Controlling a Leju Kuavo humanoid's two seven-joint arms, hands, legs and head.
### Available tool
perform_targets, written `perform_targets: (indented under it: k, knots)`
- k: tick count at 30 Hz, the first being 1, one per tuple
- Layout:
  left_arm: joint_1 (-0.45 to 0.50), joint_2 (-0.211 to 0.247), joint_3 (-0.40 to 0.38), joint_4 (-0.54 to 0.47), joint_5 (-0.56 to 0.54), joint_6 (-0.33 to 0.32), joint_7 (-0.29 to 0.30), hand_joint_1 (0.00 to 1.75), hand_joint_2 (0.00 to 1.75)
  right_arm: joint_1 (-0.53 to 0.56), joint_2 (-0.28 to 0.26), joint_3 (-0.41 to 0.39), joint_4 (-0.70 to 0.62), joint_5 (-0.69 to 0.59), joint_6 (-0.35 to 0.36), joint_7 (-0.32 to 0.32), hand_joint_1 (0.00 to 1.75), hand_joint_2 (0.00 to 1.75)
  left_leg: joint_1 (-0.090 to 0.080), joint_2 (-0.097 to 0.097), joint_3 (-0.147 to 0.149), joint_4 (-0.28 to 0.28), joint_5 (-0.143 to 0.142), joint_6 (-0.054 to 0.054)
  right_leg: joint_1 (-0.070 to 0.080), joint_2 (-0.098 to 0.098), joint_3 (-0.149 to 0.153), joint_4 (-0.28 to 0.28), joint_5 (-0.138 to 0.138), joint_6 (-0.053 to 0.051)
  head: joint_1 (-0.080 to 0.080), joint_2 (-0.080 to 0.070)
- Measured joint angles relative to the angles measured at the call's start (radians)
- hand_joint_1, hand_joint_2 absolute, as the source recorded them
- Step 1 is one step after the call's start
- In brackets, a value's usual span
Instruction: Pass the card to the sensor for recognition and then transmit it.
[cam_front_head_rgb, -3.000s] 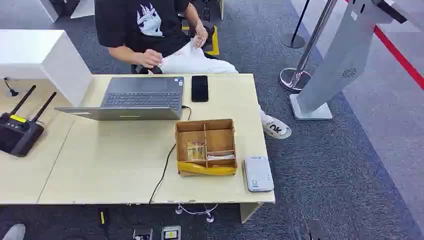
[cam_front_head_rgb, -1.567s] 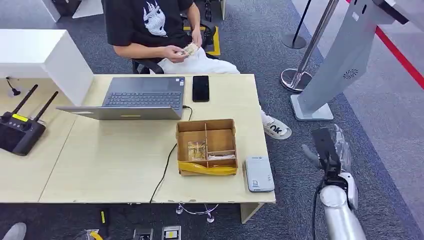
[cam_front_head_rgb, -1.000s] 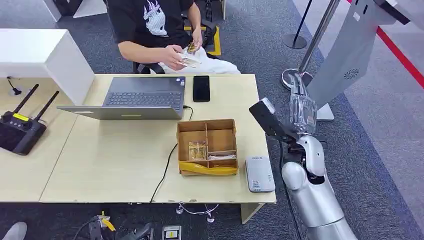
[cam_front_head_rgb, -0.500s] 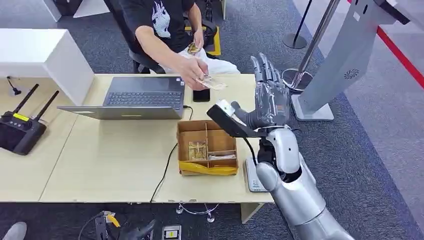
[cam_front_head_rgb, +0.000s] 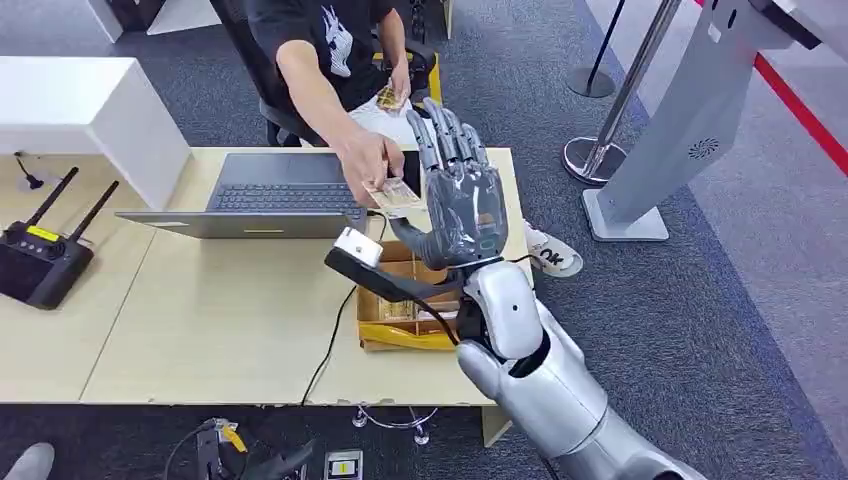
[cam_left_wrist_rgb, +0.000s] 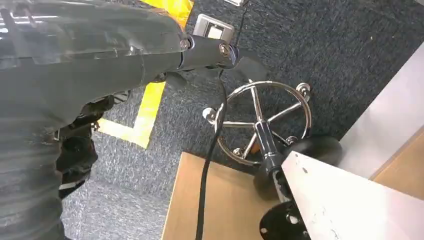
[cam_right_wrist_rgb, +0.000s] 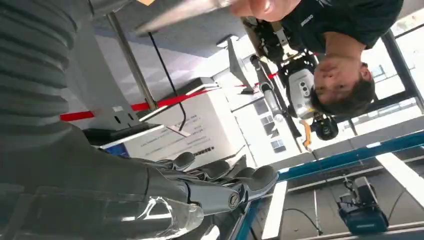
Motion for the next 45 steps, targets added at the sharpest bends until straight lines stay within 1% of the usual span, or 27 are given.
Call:
perform_targets:
  k: [8, 9, 10, 11, 16, 31, 37, 41, 45]
  knots:
    - [0.000, 0.000, -0.008, 0.018, 0.000, 0.000, -0.005, 0.00, 1.75, -0.008, 0.015, 0.035, 0.028, -0.007, 0.021, -0.005, 0.00, 1.75, 0.000, 0.000, 0.000, 0.000, 0.000, 0.000, 0.000, 0.000, 0.000, 0.000, 0.000, 0.000, 0.000, 0.000]
    - [0.000, 0.000, -0.008, 0.021, 0.000, 0.000, -0.005, 0.00, 1.75, -0.011, 0.016, 0.040, 0.031, -0.007, 0.022, -0.005, 0.30, 1.75, 0.000, 0.000, 0.000, 0.000, 0.000, 0.000, 0.000, 0.000, 0.000, 0.000, 0.000, 0.000, 0.000, 0.000]
    - [0.000, 0.000, -0.008, 0.023, 0.000, 0.000, -0.005, 0.00, 1.75, -0.012, 0.017, 0.043, 0.035, -0.008, 0.022, -0.006, 1.66, 1.75, 0.000, 0.000, 0.000, 0.000, 0.000, 0.000, 0.000, 0.000, 0.000, 0.000, 0.000, 0.000, 0.000, 0.000]
    - [0.000, 0.000, -0.010, 0.024, 0.000, 0.000, -0.005, 0.00, 1.75, -0.013, 0.018, 0.046, 0.037, -0.009, 0.023, -0.006, 1.75, 1.75, 0.000, 0.000, 0.000, 0.000, 0.000, 0.000, 0.000, 0.000, 0.000, 0.000, 0.000, 0.000, 0.000, 0.000]
    - [0.000, 0.000, -0.017, 0.032, 0.001, 0.000, -0.006, 0.00, 1.75, -0.015, 0.023, 0.056, 0.055, -0.018, 0.052, -0.009, 1.75, 1.75, 0.000, 0.000, 0.000, 0.000, 0.000, 0.000, 0.000, 0.000, 0.000, 0.000, 0.000, 0.000, 0.000, 0.000]
    - [0.003, 0.002, -0.017, 0.045, 0.008, 0.009, -0.012, 0.00, 1.75, -0.024, 0.042, 0.072, 0.103, -0.050, 0.103, -0.021, 1.75, 1.75, 0.000, 0.000, 0.000, 0.000, 0.000, 0.000, 0.000, 0.000, 0.000, 0.000, 0.000, 0.000, 0.000, 0.000]
    - [0.006, 0.002, -0.017, 0.045, 0.010, 0.016, -0.013, 0.00, 1.75, -0.025, 0.042, 0.075, 0.106, -0.070, 0.099, -0.026, 1.75, 1.75, 0.000, 0.000, 0.000, 0.000, 0.000, 0.000, 0.000, 0.000, 0.000, 0.000, 0.000, 0.000, 0.000, 0.000]
    - [0.007, 0.002, -0.017, 0.045, 0.010, 0.017, -0.013, 0.00, 1.75, -0.024, 0.039, 0.080, 0.106, -0.082, 0.097, -0.017, 1.75, 1.75, 0.000, 0.000, 0.001, 0.000, 0.000, 0.000, 0.000, 0.000, 0.000, 0.000, 0.000, 0.000, 0.000, 0.000]
    - [0.007, 0.003, -0.017, 0.045, 0.003, 0.016, -0.013, 0.00, 1.75, -0.011, 0.028, 0.082, 0.090, -0.095, 0.075, -0.005, 1.75, 1.75, 0.000, 0.000, 0.001, 0.000, 0.000, 0.000, 0.000, 0.000, -0.001, 0.000, 0.000, 0.000, 0.000, 0.000]
